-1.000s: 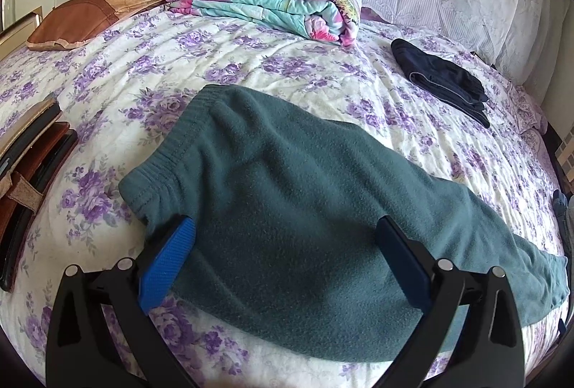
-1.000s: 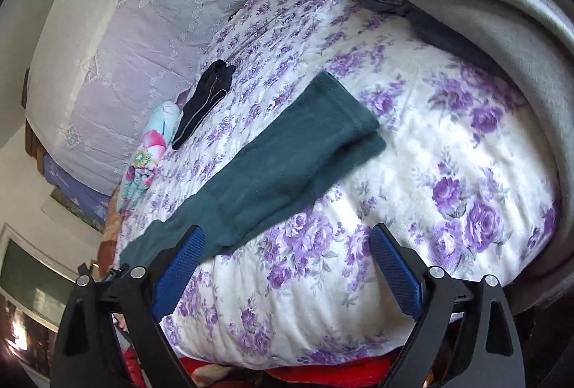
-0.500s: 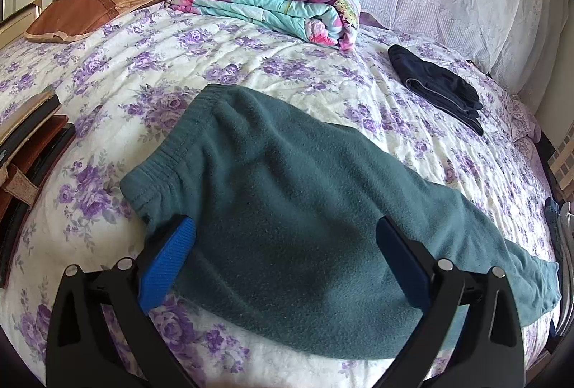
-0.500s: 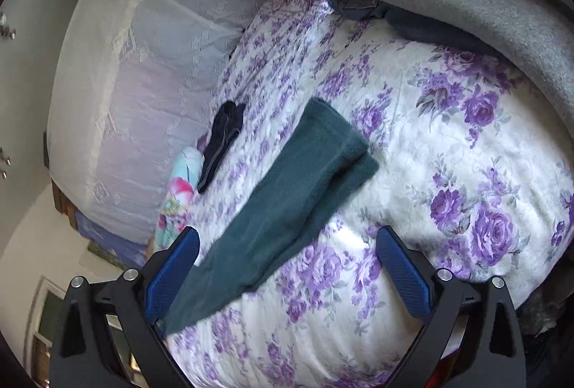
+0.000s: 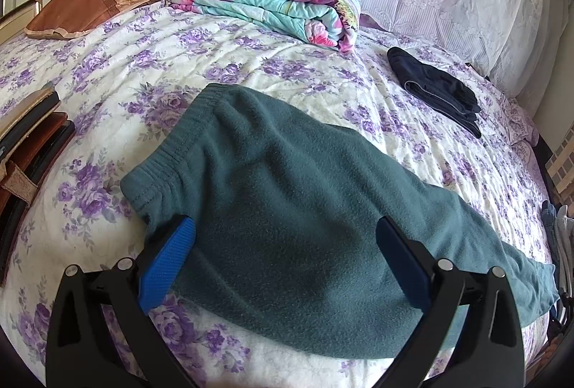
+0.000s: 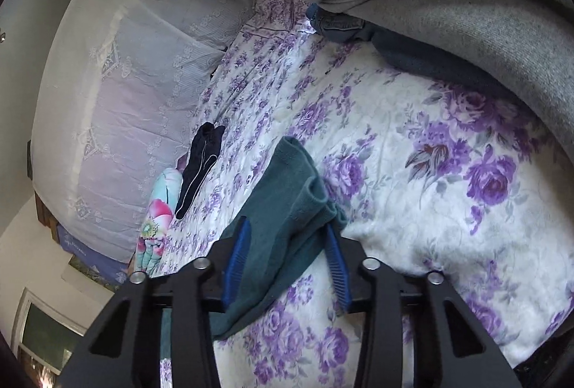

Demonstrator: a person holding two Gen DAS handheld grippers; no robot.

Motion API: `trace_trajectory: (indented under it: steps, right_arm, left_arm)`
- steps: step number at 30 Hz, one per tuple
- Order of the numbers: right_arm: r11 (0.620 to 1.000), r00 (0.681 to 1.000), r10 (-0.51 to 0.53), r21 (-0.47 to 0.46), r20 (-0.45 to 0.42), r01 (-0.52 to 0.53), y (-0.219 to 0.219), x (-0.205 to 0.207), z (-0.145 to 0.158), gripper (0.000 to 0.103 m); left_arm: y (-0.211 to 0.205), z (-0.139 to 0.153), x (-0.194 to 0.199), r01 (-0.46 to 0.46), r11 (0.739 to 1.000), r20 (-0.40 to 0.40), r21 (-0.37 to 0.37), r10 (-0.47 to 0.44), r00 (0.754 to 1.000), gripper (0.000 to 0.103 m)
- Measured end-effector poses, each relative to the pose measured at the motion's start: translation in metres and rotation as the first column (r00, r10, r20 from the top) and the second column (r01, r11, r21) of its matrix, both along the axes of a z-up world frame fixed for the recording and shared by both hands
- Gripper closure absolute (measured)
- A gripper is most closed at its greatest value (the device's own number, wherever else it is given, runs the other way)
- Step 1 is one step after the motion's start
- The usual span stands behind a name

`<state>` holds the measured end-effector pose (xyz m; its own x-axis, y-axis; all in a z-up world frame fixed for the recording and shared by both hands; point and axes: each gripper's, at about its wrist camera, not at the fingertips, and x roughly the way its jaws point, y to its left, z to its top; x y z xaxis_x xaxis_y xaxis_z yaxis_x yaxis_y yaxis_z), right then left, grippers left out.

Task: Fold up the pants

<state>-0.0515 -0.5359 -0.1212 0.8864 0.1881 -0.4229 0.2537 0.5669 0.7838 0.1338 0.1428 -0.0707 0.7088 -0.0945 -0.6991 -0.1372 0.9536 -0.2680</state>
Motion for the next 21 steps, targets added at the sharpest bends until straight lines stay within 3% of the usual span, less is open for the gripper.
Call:
trace_trajectory:
  steps: [3,7,11,15,17,21]
  right_arm:
    - [1.0,1.0,0.0,0.012,-0.014,0.0,-0.001,-0.009,0.001,0.065]
    - [1.0,0.999,0.02,0.012,-0.04,-0.019,0.002,-0.023,0.009,0.049]
    - [1.0,0.997,0.027,-0.011,-0.076,-0.028,0.001,-0.01,0.005,0.049]
    - [0.999,0.998,-0.011,-0.031,-0.059,0.009,-0.001,0.001,0.006,0.05]
    - [0.995,0.998,-0.03,-0.093,-0.05,0.025,0.006,0.0,0.006,0.057]
    - [0.984,0.996,-0.09,-0.156,0.008,0.09,0.009,-0.014,-0.002,0.091]
  left_arm:
    - [0.002,0.0,-0.002,-0.001,1.0,0.005,-0.018,0.001,1.0,0.005]
    - [0.006,-0.001,-0.003,-0.001,0.999,0.015,-0.051,0.002,1.0,0.005]
    - [0.006,0.0,-0.004,-0.002,0.998,0.021,-0.06,0.004,1.0,0.005]
    - [0.008,0.0,-0.005,-0.003,0.998,0.025,-0.07,0.004,1.0,0.005]
    - [0.008,0.0,-0.005,-0.003,0.997,0.025,-0.071,0.005,1.0,0.005]
    - [0.007,-0.001,-0.005,-0.003,0.997,0.024,-0.071,0.005,1.0,0.005]
